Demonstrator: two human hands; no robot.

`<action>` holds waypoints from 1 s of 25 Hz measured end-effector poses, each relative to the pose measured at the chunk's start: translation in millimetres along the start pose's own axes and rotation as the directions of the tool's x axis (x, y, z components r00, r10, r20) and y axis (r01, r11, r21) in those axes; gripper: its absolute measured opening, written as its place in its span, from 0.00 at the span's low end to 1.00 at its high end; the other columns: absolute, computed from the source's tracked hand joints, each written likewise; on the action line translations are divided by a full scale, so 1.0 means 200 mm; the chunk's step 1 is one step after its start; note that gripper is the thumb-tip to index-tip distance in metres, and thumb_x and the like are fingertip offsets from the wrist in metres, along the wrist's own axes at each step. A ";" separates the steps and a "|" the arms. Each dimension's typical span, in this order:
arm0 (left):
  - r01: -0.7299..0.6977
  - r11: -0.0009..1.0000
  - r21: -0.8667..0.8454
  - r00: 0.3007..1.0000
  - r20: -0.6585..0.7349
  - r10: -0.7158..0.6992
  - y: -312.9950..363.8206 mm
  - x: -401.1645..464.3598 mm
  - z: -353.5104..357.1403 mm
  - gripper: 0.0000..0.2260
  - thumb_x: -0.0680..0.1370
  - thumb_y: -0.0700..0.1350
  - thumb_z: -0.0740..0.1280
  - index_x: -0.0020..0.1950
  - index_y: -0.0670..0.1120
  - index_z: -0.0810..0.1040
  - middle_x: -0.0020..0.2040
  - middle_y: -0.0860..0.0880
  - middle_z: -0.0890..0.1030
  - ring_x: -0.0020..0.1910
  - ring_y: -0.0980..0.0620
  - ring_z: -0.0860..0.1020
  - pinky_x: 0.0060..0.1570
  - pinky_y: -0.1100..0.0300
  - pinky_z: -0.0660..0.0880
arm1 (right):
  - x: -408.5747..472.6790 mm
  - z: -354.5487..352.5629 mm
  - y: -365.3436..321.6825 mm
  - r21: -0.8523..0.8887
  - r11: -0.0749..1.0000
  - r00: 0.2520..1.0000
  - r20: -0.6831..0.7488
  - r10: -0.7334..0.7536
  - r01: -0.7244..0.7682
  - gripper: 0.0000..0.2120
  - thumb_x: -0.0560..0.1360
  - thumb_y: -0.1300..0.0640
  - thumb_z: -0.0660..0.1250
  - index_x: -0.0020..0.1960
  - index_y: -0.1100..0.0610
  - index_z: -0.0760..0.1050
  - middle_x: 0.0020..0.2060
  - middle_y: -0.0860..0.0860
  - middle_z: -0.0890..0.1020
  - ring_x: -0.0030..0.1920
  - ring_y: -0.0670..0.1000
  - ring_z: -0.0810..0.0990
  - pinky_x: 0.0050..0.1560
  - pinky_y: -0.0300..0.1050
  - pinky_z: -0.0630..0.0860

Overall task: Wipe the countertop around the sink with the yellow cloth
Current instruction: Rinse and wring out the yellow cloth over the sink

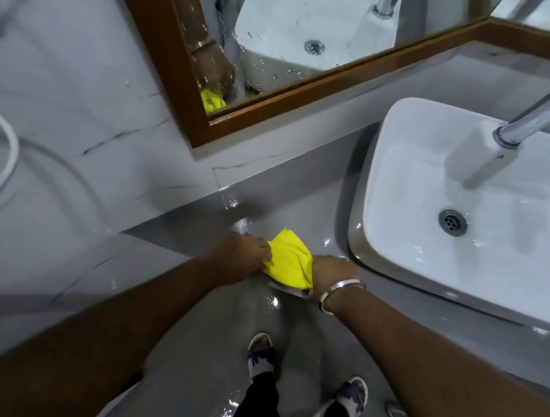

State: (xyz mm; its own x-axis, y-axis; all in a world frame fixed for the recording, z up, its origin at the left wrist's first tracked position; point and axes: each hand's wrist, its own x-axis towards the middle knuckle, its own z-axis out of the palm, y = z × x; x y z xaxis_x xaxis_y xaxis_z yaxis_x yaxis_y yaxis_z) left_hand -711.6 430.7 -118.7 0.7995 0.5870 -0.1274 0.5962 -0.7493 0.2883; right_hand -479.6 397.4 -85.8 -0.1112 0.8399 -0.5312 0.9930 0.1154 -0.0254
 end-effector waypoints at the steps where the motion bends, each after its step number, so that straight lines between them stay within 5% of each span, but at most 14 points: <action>1: 0.021 1.000 -0.002 0.999 -0.035 -0.021 0.02 -0.01 -0.02 0.08 0.76 0.49 0.62 0.49 0.48 0.78 0.48 0.44 0.83 0.44 0.42 0.81 0.44 0.50 0.75 | -0.02 -0.02 0.01 0.097 0.995 0.997 0.075 -0.017 0.010 0.20 0.64 0.48 0.71 0.53 0.53 0.76 0.51 0.54 0.83 0.53 0.59 0.81 0.53 0.48 0.77; 3: 0.106 0.994 -0.021 0.974 -0.197 -0.109 0.09 -0.03 -0.12 0.11 0.75 0.49 0.60 0.48 0.47 0.81 0.46 0.46 0.84 0.41 0.44 0.82 0.44 0.55 0.70 | -0.10 -0.12 0.03 0.415 0.908 0.961 0.268 -0.070 -0.050 0.13 0.64 0.51 0.70 0.47 0.54 0.78 0.45 0.56 0.84 0.48 0.58 0.82 0.51 0.47 0.78; 5: 0.188 0.979 -0.073 0.893 -0.402 -0.201 0.19 -0.05 -0.22 0.13 0.76 0.48 0.62 0.54 0.45 0.81 0.52 0.46 0.84 0.46 0.44 0.82 0.45 0.56 0.75 | -0.19 -0.24 0.05 0.742 0.602 0.889 0.443 -0.113 -0.293 0.06 0.68 0.59 0.65 0.44 0.57 0.77 0.39 0.58 0.83 0.39 0.58 0.82 0.53 0.54 0.79; 7: 0.196 0.979 -0.058 0.815 -0.545 -0.195 0.28 -0.06 -0.25 0.18 0.76 0.44 0.64 0.65 0.42 0.76 0.63 0.43 0.79 0.60 0.42 0.77 0.57 0.52 0.75 | -0.28 -0.35 0.12 0.836 0.144 0.808 0.549 -0.213 -0.530 0.05 0.73 0.66 0.60 0.47 0.60 0.72 0.36 0.59 0.81 0.34 0.58 0.81 0.45 0.57 0.80; 8: 0.160 0.987 -0.011 0.812 -0.568 -0.138 0.33 -0.05 -0.25 0.22 0.75 0.44 0.65 0.69 0.40 0.72 0.68 0.41 0.75 0.66 0.41 0.73 0.63 0.48 0.71 | -0.34 -0.41 0.18 0.829 -0.001 0.801 0.541 -0.256 -0.560 0.04 0.74 0.67 0.60 0.47 0.61 0.71 0.34 0.58 0.80 0.32 0.56 0.80 0.40 0.55 0.81; 10: 0.074 0.995 0.061 0.823 -0.567 -0.027 0.45 0.05 -0.27 0.33 0.73 0.49 0.69 0.74 0.38 0.63 0.74 0.39 0.67 0.73 0.39 0.65 0.69 0.42 0.64 | -0.43 -0.54 0.32 0.823 -0.083 0.796 0.510 -0.325 -0.561 0.01 0.73 0.65 0.63 0.44 0.61 0.73 0.30 0.54 0.79 0.27 0.51 0.77 0.31 0.47 0.80; 14: 0.040 0.994 0.099 0.771 -0.636 0.032 0.74 0.50 -0.45 0.37 0.76 0.61 0.64 0.74 0.39 0.56 0.75 0.38 0.60 0.75 0.38 0.60 0.72 0.38 0.56 | -0.58 -0.72 0.67 0.877 0.054 0.758 0.442 -0.480 -0.477 0.05 0.62 0.58 0.70 0.37 0.58 0.76 0.27 0.50 0.72 0.23 0.46 0.70 0.25 0.38 0.72; 16: -0.023 0.993 0.114 0.727 -0.680 0.095 0.86 0.75 -0.57 0.30 0.79 0.60 0.57 0.72 0.39 0.62 0.73 0.37 0.67 0.73 0.38 0.65 0.71 0.38 0.59 | -0.63 -0.80 0.86 0.881 0.172 0.708 0.459 -0.537 -0.440 0.10 0.62 0.57 0.70 0.43 0.56 0.80 0.25 0.48 0.70 0.23 0.45 0.68 0.25 0.37 0.70; 19: -0.231 0.957 0.174 0.703 -0.651 0.288 1.04 1.13 -0.68 0.15 0.76 0.48 0.66 0.61 0.45 0.73 0.54 0.40 0.83 0.57 0.40 0.79 0.58 0.47 0.74 | -0.64 -0.90 1.21 0.811 0.368 0.630 0.585 -0.511 -0.455 0.11 0.64 0.56 0.68 0.46 0.56 0.77 0.23 0.47 0.67 0.22 0.44 0.65 0.25 0.34 0.66; 20: -0.273 0.945 0.178 0.740 -0.589 0.324 1.09 1.25 -0.70 0.13 0.74 0.46 0.68 0.57 0.47 0.74 0.46 0.42 0.83 0.47 0.40 0.81 0.47 0.50 0.77 | -0.62 -0.91 1.31 0.778 0.421 0.619 0.627 -0.472 -0.467 0.09 0.64 0.57 0.66 0.44 0.56 0.76 0.22 0.46 0.66 0.21 0.44 0.65 0.25 0.34 0.64; 22: -0.185 0.974 0.132 0.921 -0.323 0.219 1.20 1.44 -0.77 0.11 0.73 0.51 0.68 0.52 0.51 0.72 0.40 0.45 0.81 0.37 0.40 0.80 0.32 0.55 0.70 | -0.58 -0.89 1.51 0.720 0.507 0.632 0.679 -0.373 -0.474 0.08 0.63 0.57 0.66 0.42 0.55 0.74 0.21 0.46 0.66 0.21 0.44 0.63 0.25 0.33 0.62; 23: -0.077 0.985 0.156 0.986 -0.136 0.098 1.25 1.51 -0.79 0.12 0.74 0.55 0.66 0.52 0.51 0.72 0.41 0.46 0.82 0.38 0.41 0.80 0.32 0.56 0.68 | -0.54 -0.86 1.59 0.693 0.543 0.654 0.691 -0.310 -0.475 0.08 0.62 0.56 0.67 0.41 0.54 0.72 0.21 0.46 0.66 0.21 0.45 0.64 0.26 0.34 0.62; 25: 0.043 0.965 0.259 0.992 0.106 -0.073 1.30 1.65 -0.80 0.14 0.74 0.59 0.64 0.50 0.50 0.74 0.43 0.49 0.82 0.40 0.43 0.80 0.34 0.57 0.67 | -0.46 -0.79 1.69 0.657 0.624 0.762 0.630 -0.148 -0.422 0.08 0.64 0.56 0.70 0.35 0.55 0.71 0.23 0.48 0.70 0.24 0.48 0.68 0.27 0.36 0.66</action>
State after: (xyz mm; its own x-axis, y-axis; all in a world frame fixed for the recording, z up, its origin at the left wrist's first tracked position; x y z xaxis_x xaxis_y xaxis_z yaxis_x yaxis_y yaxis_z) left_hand -304.1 478.5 65.5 0.7573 0.6040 -0.2484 0.6287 -0.7772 0.0266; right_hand -140.7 442.3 88.7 -0.2069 0.2889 -0.9347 0.6930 -0.6311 -0.3485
